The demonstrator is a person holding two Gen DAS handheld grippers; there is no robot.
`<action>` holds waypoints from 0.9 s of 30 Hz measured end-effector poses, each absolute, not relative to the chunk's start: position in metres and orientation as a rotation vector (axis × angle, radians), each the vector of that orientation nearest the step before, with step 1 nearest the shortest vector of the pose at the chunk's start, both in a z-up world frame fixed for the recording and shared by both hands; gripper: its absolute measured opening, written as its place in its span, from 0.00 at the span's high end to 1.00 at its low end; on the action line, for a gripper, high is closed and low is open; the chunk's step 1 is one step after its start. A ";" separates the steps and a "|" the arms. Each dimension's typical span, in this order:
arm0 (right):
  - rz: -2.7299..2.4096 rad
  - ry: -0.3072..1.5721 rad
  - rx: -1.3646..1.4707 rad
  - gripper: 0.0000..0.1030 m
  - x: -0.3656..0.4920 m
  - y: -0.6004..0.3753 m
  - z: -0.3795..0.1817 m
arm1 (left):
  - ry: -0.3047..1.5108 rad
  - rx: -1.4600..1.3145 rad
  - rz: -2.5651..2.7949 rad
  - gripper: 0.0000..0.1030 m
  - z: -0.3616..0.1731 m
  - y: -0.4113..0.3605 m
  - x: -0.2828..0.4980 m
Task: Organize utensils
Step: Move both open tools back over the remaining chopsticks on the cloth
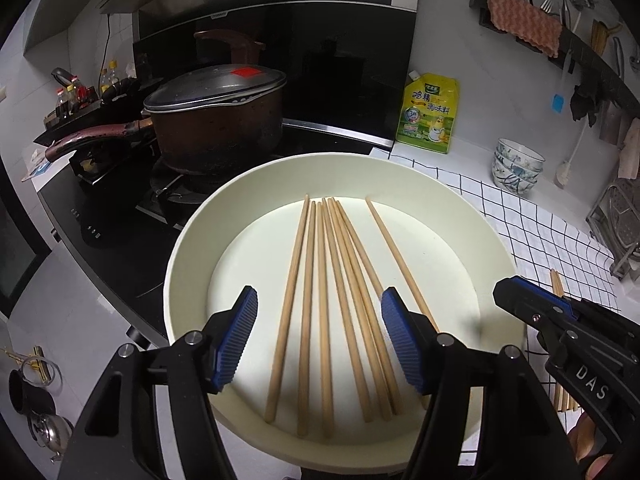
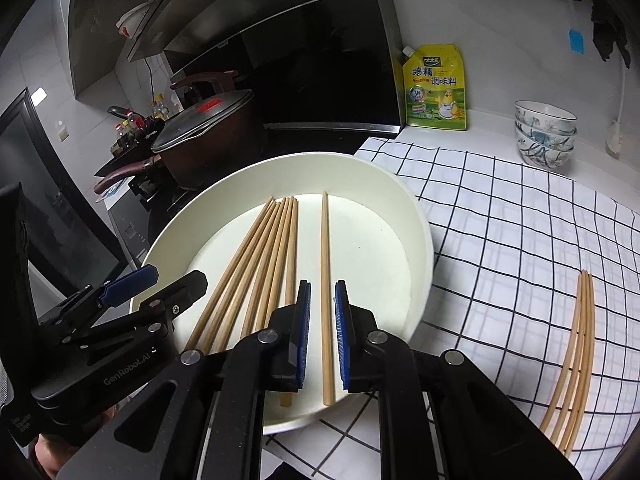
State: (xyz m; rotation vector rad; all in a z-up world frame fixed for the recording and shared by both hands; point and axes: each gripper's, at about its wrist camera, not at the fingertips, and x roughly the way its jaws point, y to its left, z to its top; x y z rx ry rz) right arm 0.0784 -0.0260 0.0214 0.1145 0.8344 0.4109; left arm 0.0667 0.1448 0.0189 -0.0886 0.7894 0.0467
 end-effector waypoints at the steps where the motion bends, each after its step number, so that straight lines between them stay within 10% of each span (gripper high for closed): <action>1: 0.408 0.831 0.115 0.88 0.076 -0.029 0.022 | 0.788 -0.089 0.044 0.37 0.019 0.143 0.065; 27: 0.152 0.789 0.175 0.59 0.010 -0.171 0.015 | 0.777 -0.072 -0.148 0.14 0.029 0.036 0.031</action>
